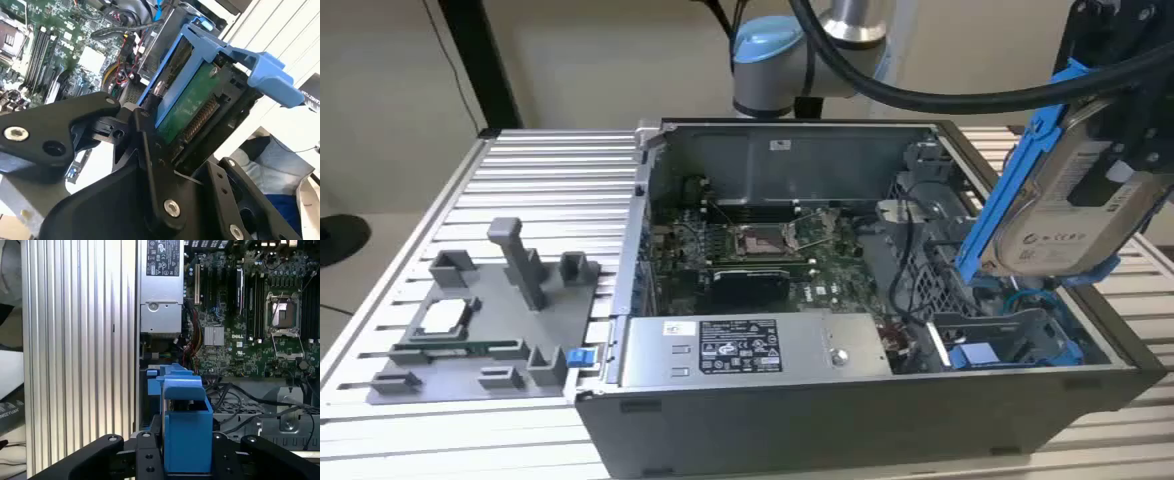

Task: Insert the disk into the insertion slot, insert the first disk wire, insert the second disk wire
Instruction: 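Insert the disk into the insertion slot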

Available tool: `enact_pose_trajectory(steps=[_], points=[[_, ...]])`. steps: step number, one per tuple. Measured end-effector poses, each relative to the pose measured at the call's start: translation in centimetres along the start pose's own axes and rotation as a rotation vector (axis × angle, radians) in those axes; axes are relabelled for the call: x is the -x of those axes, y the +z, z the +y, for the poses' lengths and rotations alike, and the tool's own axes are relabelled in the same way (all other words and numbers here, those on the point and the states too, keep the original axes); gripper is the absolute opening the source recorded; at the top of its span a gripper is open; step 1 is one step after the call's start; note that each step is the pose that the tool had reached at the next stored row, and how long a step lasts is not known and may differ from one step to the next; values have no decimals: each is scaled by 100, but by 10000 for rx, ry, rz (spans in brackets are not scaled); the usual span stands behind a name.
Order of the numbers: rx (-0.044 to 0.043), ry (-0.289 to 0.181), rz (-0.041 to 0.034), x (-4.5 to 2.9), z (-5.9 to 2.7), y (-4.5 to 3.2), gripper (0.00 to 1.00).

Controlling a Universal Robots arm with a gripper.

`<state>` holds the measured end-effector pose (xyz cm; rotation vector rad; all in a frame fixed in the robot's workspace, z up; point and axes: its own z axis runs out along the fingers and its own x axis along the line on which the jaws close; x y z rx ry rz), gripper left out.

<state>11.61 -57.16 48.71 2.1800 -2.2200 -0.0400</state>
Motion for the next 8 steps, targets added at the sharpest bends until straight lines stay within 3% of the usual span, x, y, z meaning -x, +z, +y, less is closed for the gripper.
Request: enact_pose_trajectory(steps=[8], points=[[0,0,2,0,-2,5,0]])
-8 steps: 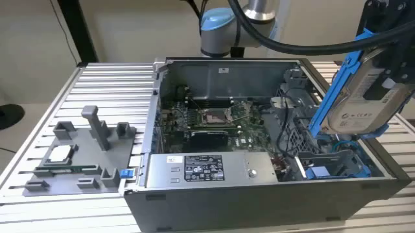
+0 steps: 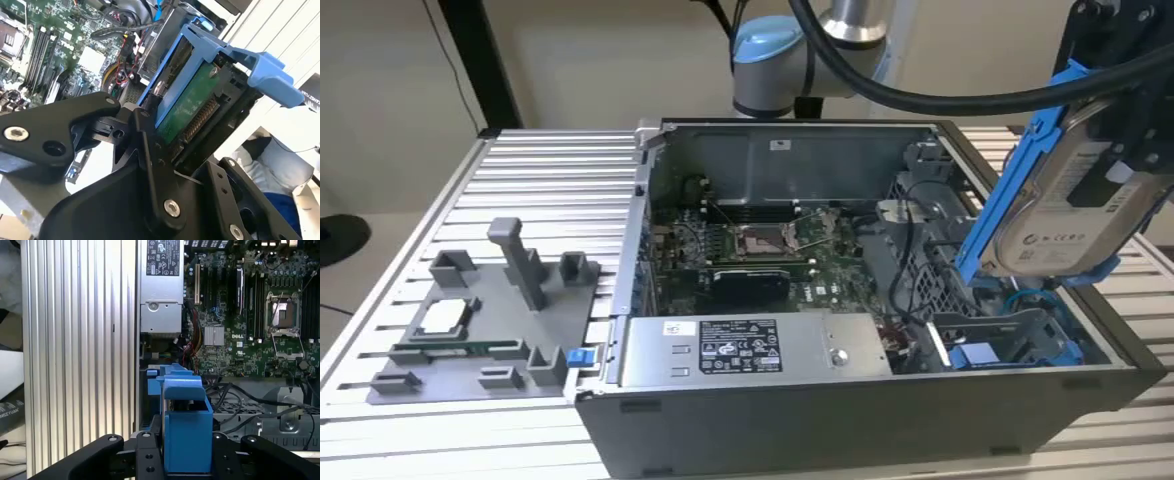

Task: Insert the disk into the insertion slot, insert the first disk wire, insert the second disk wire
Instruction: 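Insert the disk into the insertion slot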

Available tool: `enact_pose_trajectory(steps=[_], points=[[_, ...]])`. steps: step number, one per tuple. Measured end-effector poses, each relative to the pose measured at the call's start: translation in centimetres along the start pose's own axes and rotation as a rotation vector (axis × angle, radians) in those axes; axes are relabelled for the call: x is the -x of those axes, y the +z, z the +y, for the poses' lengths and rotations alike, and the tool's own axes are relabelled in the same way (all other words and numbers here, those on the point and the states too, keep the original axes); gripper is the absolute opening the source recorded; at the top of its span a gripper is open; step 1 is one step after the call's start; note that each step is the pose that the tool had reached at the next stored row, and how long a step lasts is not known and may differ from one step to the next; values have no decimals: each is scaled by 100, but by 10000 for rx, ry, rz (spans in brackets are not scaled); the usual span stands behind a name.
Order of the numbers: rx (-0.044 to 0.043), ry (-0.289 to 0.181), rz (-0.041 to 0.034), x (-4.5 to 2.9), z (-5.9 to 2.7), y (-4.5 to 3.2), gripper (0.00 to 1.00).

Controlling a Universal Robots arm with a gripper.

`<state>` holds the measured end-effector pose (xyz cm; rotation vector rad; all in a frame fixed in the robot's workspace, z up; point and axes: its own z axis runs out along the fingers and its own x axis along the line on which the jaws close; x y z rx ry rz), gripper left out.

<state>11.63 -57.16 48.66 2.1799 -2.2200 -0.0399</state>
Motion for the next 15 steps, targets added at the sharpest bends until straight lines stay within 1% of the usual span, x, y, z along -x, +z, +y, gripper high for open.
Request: enact_pose_trajectory(steps=[12,15], points=[[0,-1,-2,1,-3,7,0],[1,-2,-1,1,-9,22,0]])
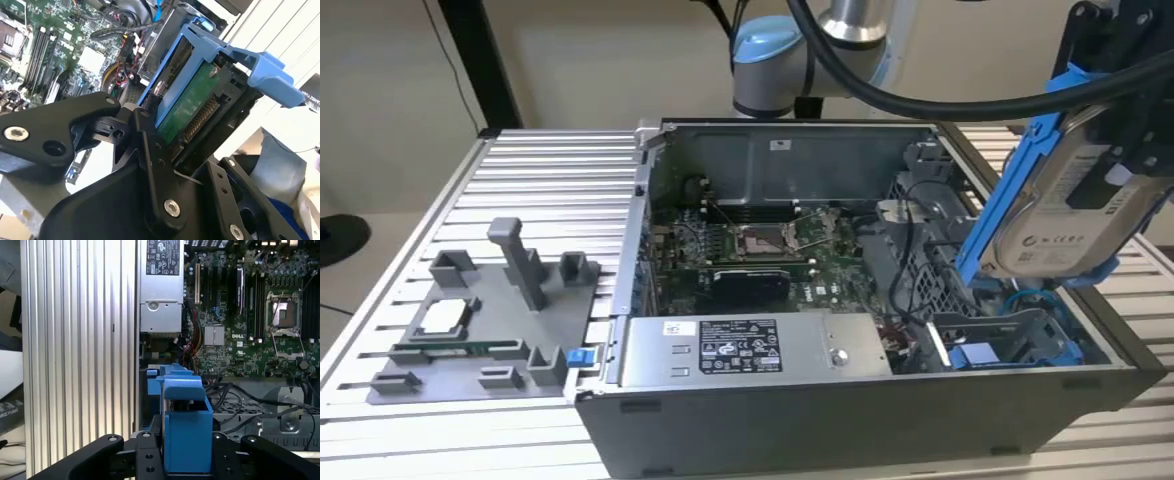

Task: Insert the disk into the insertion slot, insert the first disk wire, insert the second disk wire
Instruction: 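Insert the disk into the insertion slot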

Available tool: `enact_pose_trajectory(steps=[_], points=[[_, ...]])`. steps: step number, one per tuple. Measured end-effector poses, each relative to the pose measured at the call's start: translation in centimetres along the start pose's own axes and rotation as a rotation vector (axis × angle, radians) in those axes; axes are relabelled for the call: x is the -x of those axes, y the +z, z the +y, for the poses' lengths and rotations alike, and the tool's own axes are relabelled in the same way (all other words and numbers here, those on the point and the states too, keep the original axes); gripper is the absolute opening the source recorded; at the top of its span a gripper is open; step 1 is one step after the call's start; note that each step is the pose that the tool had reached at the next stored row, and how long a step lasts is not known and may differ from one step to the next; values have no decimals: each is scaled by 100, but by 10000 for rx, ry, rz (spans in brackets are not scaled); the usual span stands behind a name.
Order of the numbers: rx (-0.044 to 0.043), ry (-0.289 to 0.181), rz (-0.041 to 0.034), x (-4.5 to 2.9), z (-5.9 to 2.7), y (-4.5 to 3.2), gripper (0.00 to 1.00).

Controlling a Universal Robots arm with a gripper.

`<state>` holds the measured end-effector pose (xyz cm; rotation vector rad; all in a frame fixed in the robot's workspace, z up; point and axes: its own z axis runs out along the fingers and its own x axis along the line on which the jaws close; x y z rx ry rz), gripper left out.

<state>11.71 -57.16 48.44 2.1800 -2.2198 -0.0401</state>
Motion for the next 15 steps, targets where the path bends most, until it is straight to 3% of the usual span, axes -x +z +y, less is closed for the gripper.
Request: enact_pose_trajectory(steps=[15], points=[[0,2,1,-15,-61,109,0]])
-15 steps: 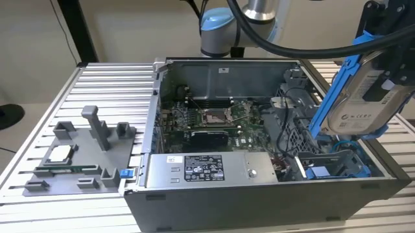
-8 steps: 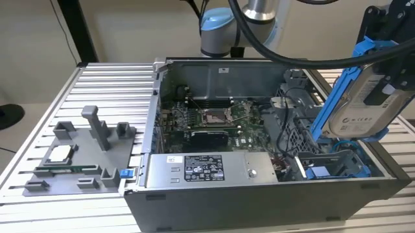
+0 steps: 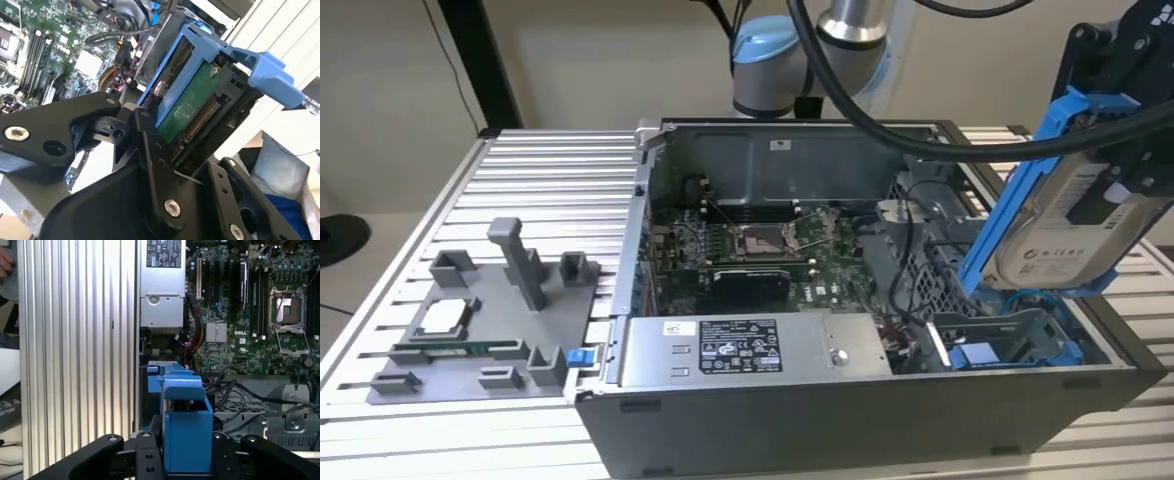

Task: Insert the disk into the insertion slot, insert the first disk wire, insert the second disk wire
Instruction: 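Insert the disk into the insertion slot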

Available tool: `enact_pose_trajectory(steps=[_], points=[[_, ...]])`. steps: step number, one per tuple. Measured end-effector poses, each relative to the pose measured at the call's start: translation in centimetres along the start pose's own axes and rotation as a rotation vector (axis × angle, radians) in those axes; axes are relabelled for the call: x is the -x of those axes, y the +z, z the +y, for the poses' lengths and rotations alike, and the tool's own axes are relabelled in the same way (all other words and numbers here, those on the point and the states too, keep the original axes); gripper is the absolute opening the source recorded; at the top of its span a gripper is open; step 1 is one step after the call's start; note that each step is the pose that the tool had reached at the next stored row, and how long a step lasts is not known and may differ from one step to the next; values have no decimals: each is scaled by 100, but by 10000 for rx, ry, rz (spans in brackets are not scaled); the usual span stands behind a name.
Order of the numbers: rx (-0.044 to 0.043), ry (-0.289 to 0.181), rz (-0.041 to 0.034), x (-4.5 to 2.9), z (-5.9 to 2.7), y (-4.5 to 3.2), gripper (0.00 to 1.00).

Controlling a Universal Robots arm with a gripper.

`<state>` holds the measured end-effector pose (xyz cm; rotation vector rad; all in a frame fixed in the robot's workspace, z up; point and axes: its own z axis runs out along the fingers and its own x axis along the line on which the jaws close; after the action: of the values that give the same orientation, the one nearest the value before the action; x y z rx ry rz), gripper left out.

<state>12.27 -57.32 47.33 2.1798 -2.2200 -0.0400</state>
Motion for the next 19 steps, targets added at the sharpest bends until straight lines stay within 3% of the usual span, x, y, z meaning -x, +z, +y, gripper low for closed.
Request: enact_pose_trajectory(steps=[11,19], points=[[0,-1,-1,0,-2,40,0],[0,0,-2,1,-6,132,0]])
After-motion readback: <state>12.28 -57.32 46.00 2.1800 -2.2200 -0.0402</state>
